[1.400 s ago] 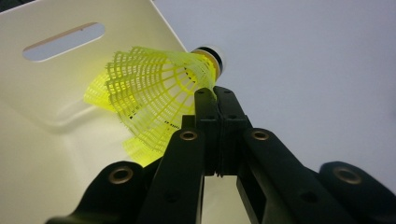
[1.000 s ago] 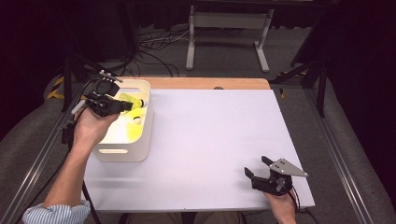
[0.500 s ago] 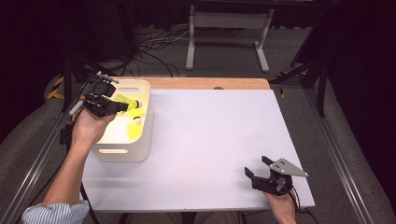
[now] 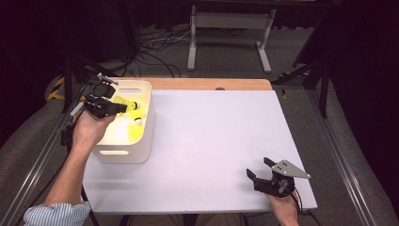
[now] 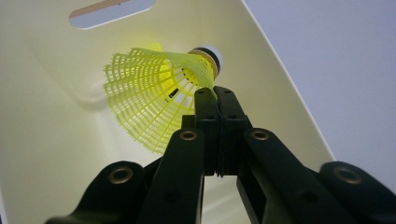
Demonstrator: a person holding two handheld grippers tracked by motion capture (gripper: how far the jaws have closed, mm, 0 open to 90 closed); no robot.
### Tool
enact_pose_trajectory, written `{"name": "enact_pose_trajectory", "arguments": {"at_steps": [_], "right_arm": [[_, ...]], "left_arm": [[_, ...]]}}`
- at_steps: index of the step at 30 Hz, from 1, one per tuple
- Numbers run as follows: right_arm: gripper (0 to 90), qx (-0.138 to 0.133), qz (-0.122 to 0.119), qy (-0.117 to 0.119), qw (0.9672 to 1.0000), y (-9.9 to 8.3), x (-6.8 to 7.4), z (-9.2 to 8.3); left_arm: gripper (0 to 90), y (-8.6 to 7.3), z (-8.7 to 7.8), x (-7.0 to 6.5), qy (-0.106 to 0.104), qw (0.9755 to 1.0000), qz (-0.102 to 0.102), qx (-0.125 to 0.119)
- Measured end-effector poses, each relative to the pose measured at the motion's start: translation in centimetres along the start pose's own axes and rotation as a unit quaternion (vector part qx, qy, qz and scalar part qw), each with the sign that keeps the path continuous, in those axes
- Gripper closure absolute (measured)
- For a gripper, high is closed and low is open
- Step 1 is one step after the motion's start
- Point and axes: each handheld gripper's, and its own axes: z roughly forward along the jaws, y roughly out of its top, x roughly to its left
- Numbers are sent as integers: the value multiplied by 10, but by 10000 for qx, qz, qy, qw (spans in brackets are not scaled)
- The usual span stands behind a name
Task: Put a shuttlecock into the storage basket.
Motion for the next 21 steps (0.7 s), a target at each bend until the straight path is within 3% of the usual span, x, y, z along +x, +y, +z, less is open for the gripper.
{"name": "enact_pose_trajectory", "arguments": {"at_steps": [21], "right_arm": [[185,11,-5,12,10000,0,0,0]], "left_arm": [[895,0,21,11,86,9997,-183,117]]}}
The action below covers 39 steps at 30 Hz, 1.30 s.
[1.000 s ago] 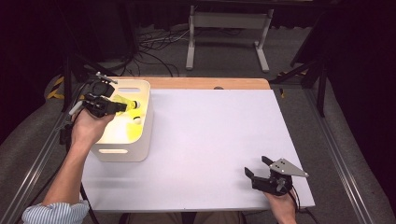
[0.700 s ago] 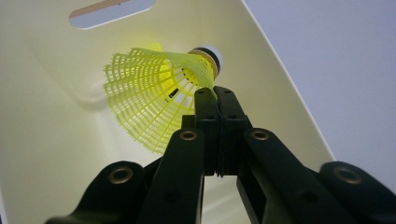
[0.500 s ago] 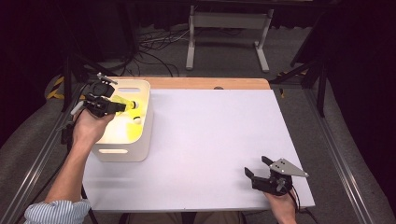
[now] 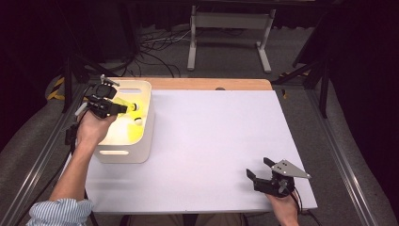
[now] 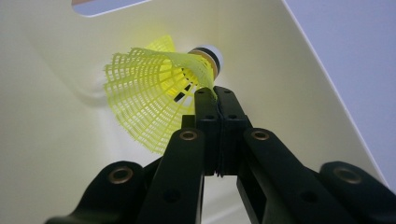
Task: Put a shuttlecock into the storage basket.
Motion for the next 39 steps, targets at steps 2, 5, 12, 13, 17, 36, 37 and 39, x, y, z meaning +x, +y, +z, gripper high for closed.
{"name": "enact_pose_trajectory", "arguments": {"at_steps": [2,5,12,13,17,36,37,39], "right_arm": [[185,7,-6,-1,10000,0,0,0],[185,6,2,-4,10000,0,0,0],[185,14,-1,-5,10000,0,0,0],[185,13,0,-4,10000,0,0,0],[185,18,7,-1,10000,0,0,0],[183,3,8,6,10000,0,0,0],[183,5,1,5,10000,0,0,0],[184,3,0,4,10000,0,0,0]], "left_arm": [[895,0,1,2,14,10000,-22,15],[895,0,4,4,34,10000,-57,32],[894,0,9,9,80,9998,-144,114],[894,0,10,10,90,9998,-149,128],[893,1,14,12,113,9996,-177,204],[892,1,34,20,126,9979,-276,567],[892,1,35,20,131,9979,-292,567],[892,1,37,20,113,9977,-308,593]]}}
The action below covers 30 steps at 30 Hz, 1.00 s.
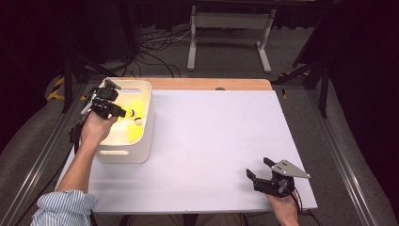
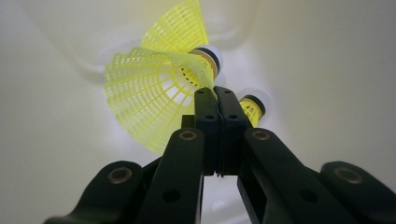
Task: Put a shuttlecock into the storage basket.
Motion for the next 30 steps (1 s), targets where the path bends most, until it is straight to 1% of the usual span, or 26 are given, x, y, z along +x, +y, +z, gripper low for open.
{"name": "enact_pose_trajectory", "arguments": {"at_steps": [11,15,19,26,29,30], "right_arm": [[183,14,-8,-1,10000,0,0,0],[183,15,-11,1,10000,0,0,0],[183,20,-7,6,10000,0,0,0],[183,21,-6,8,10000,0,0,0],[183,22,-6,5,10000,0,0,0],[183,14,-12,7,10000,0,0,0]], "left_arm": [[891,2,6,1,-21,9999,-43,102],[891,2,8,1,-35,9999,-57,115],[891,2,9,1,-39,9999,-26,138],[888,2,11,1,-49,9999,-64,149],[878,2,11,0,-52,9999,-61,136],[861,2,11,0,-54,9999,-61,140]]}}
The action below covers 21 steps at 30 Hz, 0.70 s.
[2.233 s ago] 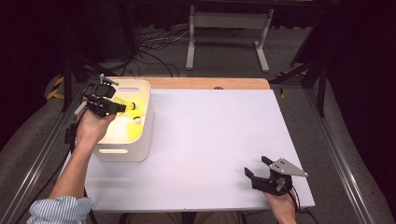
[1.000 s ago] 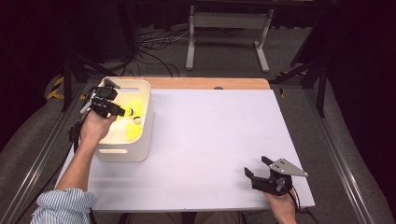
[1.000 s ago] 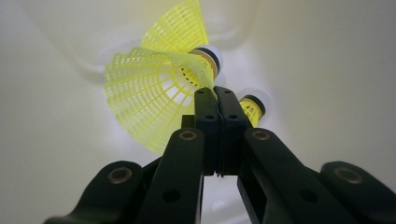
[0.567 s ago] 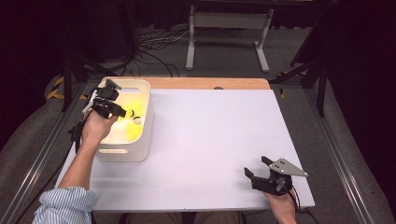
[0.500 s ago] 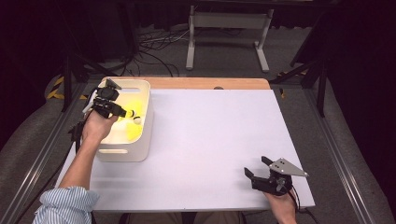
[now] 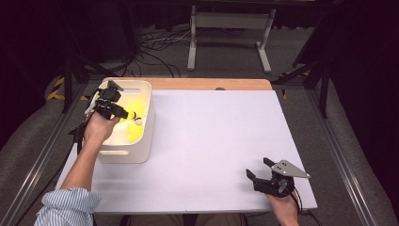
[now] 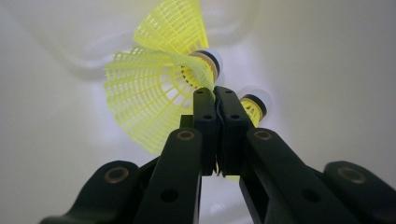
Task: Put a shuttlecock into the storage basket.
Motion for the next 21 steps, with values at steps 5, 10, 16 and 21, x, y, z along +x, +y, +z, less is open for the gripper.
{"name": "enact_pose_trajectory", "arguments": {"at_steps": [5,10,16,21], "right_arm": [[184,8,0,3,10000,0,0,0],[184,9,-6,-2,10000,0,0,0],[184,22,3,-6,10000,0,0,0],[184,23,12,-2,10000,0,0,0]], "left_arm": [[764,-1,-2,0,-45,10000,16,-2],[679,-1,-4,-1,-38,10000,15,-30],[579,-2,-7,-5,8,10000,52,-70],[520,-2,-13,-9,91,9998,121,-146]]}}
